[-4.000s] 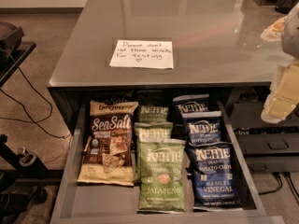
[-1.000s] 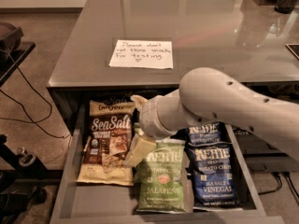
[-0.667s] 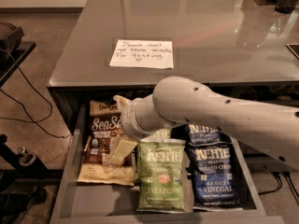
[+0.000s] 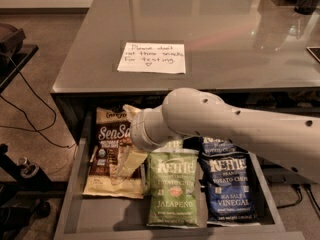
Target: Pick brown chip bag from top drawer and place on counter
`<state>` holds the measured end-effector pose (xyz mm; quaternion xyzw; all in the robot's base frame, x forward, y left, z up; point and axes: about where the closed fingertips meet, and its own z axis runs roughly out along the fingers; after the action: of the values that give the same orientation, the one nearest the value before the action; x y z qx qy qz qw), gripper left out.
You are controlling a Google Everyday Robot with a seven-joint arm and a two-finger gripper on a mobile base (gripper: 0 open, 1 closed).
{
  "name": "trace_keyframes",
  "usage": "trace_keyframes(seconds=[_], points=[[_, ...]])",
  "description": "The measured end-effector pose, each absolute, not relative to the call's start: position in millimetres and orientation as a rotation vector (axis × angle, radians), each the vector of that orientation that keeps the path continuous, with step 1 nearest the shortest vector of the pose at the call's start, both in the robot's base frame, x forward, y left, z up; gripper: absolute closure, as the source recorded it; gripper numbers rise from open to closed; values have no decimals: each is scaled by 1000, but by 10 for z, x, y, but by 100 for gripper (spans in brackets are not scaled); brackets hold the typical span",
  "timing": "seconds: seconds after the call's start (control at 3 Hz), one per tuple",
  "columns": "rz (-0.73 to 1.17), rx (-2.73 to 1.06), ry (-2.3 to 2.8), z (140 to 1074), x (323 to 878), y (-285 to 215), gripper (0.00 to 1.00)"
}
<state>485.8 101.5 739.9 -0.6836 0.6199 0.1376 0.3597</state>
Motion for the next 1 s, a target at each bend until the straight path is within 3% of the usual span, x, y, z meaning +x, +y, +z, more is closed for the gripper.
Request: trace_keyframes(seconds=[1.0], points=[[385,-1808,1589,6757,5100,1229,0]])
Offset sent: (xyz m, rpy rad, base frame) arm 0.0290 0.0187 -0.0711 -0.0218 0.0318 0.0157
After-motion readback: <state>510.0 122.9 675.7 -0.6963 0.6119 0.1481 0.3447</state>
